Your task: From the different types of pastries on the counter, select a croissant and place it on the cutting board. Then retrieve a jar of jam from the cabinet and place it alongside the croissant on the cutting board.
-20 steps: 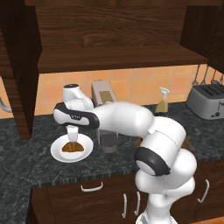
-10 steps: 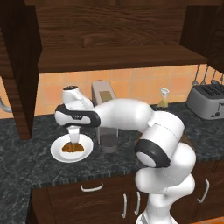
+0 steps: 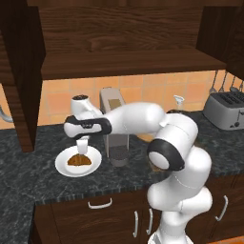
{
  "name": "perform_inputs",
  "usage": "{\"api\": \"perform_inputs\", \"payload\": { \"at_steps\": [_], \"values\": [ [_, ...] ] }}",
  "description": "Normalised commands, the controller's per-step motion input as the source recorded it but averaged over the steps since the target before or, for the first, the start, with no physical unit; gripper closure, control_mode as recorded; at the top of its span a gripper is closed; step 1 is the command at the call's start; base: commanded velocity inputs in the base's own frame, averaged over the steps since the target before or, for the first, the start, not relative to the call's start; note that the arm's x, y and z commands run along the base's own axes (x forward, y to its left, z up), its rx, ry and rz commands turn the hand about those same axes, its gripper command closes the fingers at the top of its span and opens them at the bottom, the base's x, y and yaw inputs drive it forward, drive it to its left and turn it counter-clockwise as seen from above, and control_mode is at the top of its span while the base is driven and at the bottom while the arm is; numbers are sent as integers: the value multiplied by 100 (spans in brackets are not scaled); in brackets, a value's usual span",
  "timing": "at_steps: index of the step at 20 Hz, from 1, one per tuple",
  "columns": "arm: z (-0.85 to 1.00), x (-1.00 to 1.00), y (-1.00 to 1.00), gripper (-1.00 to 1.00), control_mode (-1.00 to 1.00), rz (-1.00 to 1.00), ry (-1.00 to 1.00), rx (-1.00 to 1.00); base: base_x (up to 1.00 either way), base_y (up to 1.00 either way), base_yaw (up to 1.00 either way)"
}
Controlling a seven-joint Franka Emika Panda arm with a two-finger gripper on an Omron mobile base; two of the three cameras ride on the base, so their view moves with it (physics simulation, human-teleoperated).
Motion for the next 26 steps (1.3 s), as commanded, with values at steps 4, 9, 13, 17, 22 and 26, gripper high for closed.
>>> {"api": "perform_inputs", "payload": {
  "at_steps": [4, 9, 13, 17, 22, 26],
  "values": [
    [-14, 3, 57, -100, -100, -9, 1, -1, 0, 0, 0],
    [-25, 5, 56, -100, -100, -9, 1, -4, 0, 0, 0],
    [-23, 13, 54, -100, -100, -12, 0, -10, 0, 0, 0],
    [-24, 27, 59, -100, -100, -14, 0, -13, 0, 0, 0],
    [-30, 30, 72, -100, -100, -14, 0, -12, 0, 0, 0],
    [-44, 15, 84, 100, -100, -13, 1, -4, 0, 0, 0]
  ]
}}
